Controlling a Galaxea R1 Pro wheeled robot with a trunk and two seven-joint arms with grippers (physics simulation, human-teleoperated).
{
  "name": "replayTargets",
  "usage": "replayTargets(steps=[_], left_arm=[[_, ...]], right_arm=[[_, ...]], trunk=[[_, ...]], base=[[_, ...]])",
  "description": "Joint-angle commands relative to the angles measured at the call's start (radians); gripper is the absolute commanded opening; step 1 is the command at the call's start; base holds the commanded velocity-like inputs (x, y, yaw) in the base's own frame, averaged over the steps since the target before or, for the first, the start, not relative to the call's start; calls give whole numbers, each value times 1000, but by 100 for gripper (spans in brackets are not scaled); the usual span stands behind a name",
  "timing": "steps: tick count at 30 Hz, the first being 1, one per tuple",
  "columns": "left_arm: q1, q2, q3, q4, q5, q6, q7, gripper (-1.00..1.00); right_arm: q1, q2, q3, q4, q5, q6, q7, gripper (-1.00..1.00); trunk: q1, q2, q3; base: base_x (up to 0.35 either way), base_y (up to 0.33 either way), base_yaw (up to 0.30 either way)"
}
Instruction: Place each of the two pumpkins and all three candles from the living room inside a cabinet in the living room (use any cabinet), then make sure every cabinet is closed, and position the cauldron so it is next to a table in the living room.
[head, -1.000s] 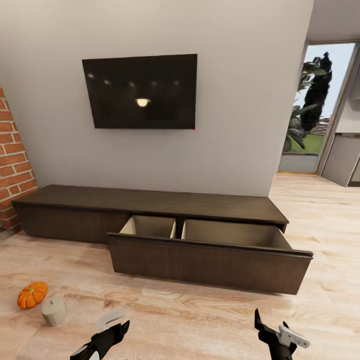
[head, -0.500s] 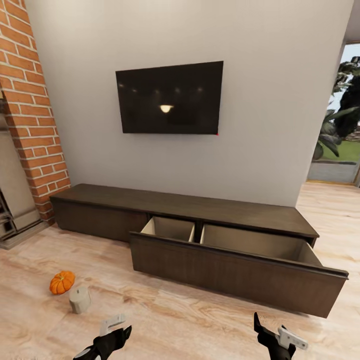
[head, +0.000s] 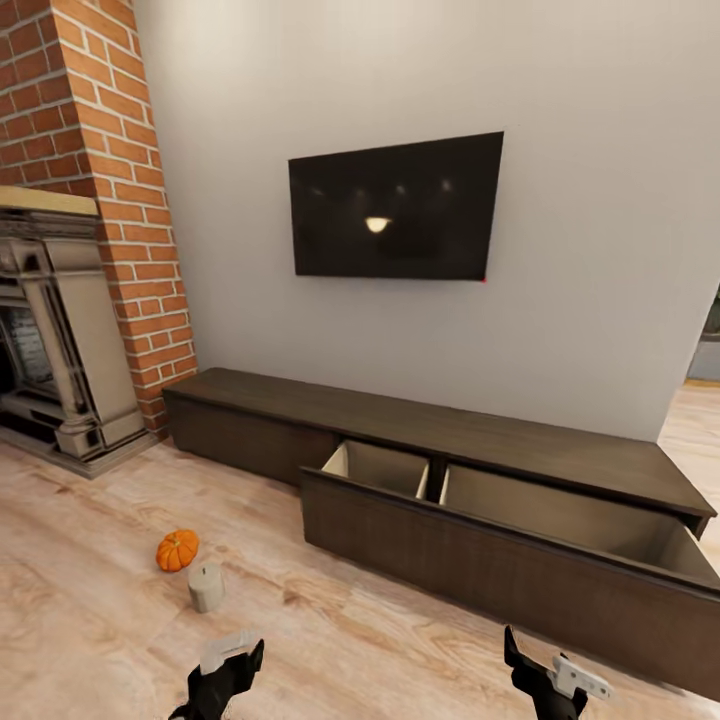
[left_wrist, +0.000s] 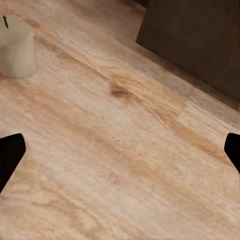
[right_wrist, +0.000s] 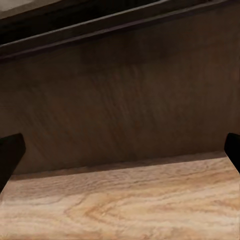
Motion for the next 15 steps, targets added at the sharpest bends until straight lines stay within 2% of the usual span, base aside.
replayTargets(steps=[1,3,4,5,6,11,15], left_arm=[[-1,-1,-8,44,11,-124,67,100],[-1,-2,-8,76,10,-143,100,100],[-1,-20,-8,188,9,-264,132,100],[-1,-26,-8,221,9,-309,134,100],[6,-37,-7,272,12,-400,139,100],[34,-38,-7,283,13,-421,141,100],[42,-38,-7,284,12,-421,139,100]], right_arm=[[-1,-3,-6,3,-4,-3,10,100],[0,-5,-6,18,-4,-4,9,100],[0,-7,-6,69,-4,-22,9,100],[0,-8,-7,73,-4,-28,9,100],[7,-13,-7,78,-4,-39,8,100],[18,-18,-6,79,-3,-41,-15,100],[21,-36,-4,80,-2,-27,-24,100]], trunk=[[-4,7,2],[-12,21,8],[-16,28,12],[-20,35,15],[-23,42,18],[-43,77,34],[-58,105,46]], base=[[0,0,289],[0,0,289],[0,0,289],[0,0,289],[0,0,289],[0,0,289],[0,0,289]])
